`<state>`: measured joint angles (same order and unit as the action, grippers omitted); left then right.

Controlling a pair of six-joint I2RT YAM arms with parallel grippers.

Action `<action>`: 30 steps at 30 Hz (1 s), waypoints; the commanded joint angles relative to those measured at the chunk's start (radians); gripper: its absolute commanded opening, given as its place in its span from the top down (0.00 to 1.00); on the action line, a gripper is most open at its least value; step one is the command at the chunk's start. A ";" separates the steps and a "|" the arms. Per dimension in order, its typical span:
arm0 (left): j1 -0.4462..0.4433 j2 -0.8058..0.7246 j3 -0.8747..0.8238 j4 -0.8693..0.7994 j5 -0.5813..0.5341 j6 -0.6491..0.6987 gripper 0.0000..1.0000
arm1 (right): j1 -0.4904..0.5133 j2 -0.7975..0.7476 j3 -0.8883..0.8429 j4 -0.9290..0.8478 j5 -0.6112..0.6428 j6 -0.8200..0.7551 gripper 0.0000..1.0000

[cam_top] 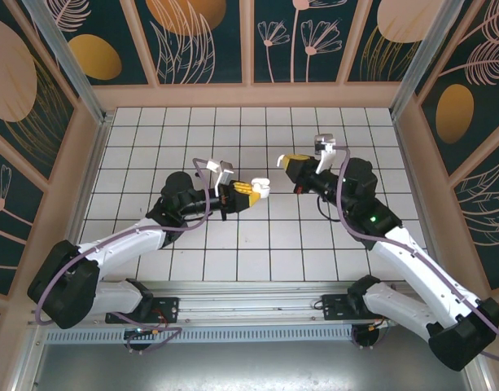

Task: Insert the wireless bluetooth earbuds into the charging case

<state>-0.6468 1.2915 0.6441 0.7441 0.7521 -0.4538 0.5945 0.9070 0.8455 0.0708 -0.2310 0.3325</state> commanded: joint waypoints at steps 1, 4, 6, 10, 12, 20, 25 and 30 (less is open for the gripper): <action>0.007 0.012 0.050 0.098 0.021 -0.054 1.00 | 0.025 -0.034 -0.016 0.119 -0.050 -0.041 1.00; 0.007 0.015 0.063 0.107 0.018 -0.072 1.00 | 0.039 -0.039 -0.020 0.133 -0.062 -0.048 1.00; 0.007 0.017 0.075 0.110 0.016 -0.082 1.00 | 0.050 -0.044 -0.024 0.145 -0.068 -0.053 1.00; 0.006 0.018 0.090 0.122 0.019 -0.099 1.00 | 0.069 -0.053 -0.035 0.160 -0.070 -0.068 1.00; 0.007 0.020 0.096 0.124 0.018 -0.106 1.00 | 0.075 -0.057 -0.041 0.165 -0.066 -0.074 1.00; 0.006 0.021 0.107 0.140 0.020 -0.124 1.00 | 0.093 -0.059 -0.060 0.169 -0.059 -0.110 1.00; 0.007 0.020 0.115 0.139 0.021 -0.126 1.00 | 0.094 -0.058 -0.068 0.166 -0.064 -0.116 1.00; 0.007 0.025 0.120 0.141 0.023 -0.129 1.00 | 0.097 -0.058 -0.068 0.158 -0.074 -0.118 1.00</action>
<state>-0.6468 1.3102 0.7326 0.8284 0.7597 -0.5701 0.6823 0.8677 0.7853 0.1947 -0.2825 0.2367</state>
